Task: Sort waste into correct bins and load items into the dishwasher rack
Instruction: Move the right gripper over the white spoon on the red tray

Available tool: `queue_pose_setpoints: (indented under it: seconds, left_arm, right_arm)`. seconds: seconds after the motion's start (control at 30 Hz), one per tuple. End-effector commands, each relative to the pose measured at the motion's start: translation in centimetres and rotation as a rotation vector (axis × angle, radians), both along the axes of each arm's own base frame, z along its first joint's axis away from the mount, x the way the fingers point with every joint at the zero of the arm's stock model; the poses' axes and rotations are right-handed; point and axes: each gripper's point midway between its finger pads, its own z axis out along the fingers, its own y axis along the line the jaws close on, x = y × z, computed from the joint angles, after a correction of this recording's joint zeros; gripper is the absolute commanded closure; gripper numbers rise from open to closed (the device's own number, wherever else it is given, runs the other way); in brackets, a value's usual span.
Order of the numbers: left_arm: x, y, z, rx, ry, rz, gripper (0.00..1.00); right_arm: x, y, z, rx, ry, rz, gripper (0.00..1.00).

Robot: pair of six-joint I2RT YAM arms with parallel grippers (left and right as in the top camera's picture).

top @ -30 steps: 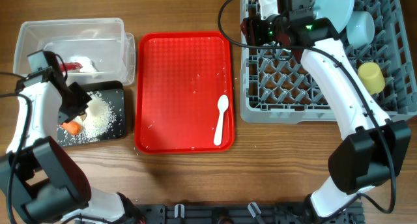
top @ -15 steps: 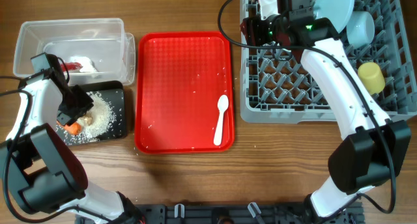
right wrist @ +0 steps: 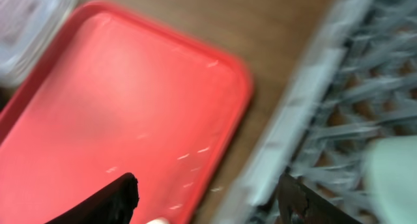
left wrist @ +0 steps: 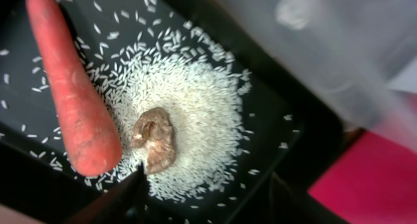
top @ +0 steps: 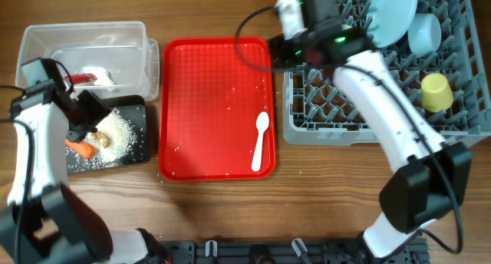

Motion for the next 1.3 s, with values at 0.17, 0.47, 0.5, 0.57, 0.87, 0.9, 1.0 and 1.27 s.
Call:
queue_pose_setpoints:
  seconds: [0.17,0.47,0.5,0.57,0.87,0.9,1.0,1.27]
  left_arm:
    - [0.4,-0.4,2.3,-0.004,-0.077,-0.005,0.32]
    - [0.4,-0.4,2.3,-0.005,-0.077,-0.005,0.32]
    - [0.4,-0.4,2.3,-0.005,-0.077,-0.005,0.32]
    - [0.4,-0.4,2.3,-0.005,-0.077,-0.005,0.32]
    - [0.4,-0.4,2.3,-0.005,-0.077,-0.005,0.31]
    - [0.4,-0.4,2.3,-0.005,-0.077,-0.005,0.31]
    - [0.4,-0.4,2.3,-0.005,-0.077,-0.005,0.31]
    - [0.4,-0.4,2.3,-0.005,-0.077,-0.005,0.31]
  right_arm:
    - [-7.0,4.0,-3.7,-0.009,0.271,-0.137,0.31]
    - [-11.7,3.9,-11.4,-0.069,0.620,-0.249,0.30]
    - [-12.2,4.0,-12.3,-0.069,0.648,-0.245,0.30]
    - [-12.8,3.6,-13.8,-0.081,0.673,-0.267,0.30]
    - [-15.1,2.0,-17.3,-0.132,0.724,-0.264,0.31]
    - [-15.1,2.0,-17.3,-0.134,0.720,-0.251,0.31]
    - [-15.2,2.7,-17.3,-0.141,0.701,-0.213,0.32]
    - [-15.8,3.5,-17.5,-0.216,0.634,-0.131,0.33]
